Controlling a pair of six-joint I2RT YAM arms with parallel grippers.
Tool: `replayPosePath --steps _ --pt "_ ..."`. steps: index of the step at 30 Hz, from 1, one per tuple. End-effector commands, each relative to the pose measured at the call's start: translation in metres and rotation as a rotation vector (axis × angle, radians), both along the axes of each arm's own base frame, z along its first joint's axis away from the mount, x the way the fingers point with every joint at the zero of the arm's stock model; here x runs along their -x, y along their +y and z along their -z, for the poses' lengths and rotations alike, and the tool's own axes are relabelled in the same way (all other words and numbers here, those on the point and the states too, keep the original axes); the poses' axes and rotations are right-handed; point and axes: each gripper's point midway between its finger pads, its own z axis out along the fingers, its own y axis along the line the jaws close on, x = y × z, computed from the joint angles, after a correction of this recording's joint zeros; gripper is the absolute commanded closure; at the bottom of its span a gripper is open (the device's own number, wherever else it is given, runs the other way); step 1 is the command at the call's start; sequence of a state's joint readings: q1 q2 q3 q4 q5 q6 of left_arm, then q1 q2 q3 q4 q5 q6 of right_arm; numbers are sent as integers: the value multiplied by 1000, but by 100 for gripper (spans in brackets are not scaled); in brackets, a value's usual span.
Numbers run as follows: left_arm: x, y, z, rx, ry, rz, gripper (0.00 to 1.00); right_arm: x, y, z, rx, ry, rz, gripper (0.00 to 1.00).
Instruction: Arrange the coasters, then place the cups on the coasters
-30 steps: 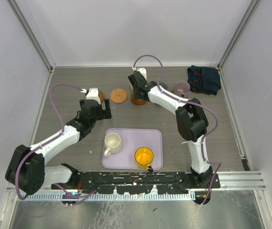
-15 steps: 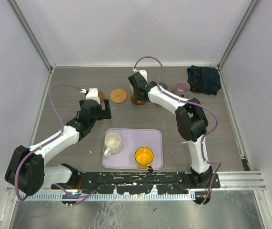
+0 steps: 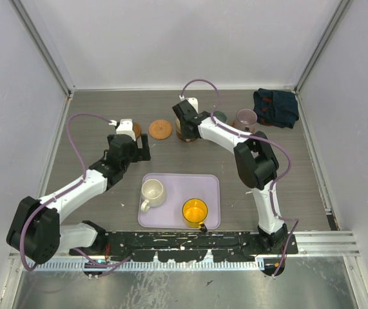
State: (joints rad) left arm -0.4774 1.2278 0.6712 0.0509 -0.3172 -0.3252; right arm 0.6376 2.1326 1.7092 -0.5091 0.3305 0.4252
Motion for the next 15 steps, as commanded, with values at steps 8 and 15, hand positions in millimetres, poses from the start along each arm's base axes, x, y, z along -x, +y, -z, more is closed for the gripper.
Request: replayPosePath --steps 8,15 --pt "-8 -4 -19 37 -54 0 2 -18 3 -41 -63 -133 64 99" --pt "-8 -6 -19 43 -54 7 2 -16 0 -38 -59 -132 75 99"
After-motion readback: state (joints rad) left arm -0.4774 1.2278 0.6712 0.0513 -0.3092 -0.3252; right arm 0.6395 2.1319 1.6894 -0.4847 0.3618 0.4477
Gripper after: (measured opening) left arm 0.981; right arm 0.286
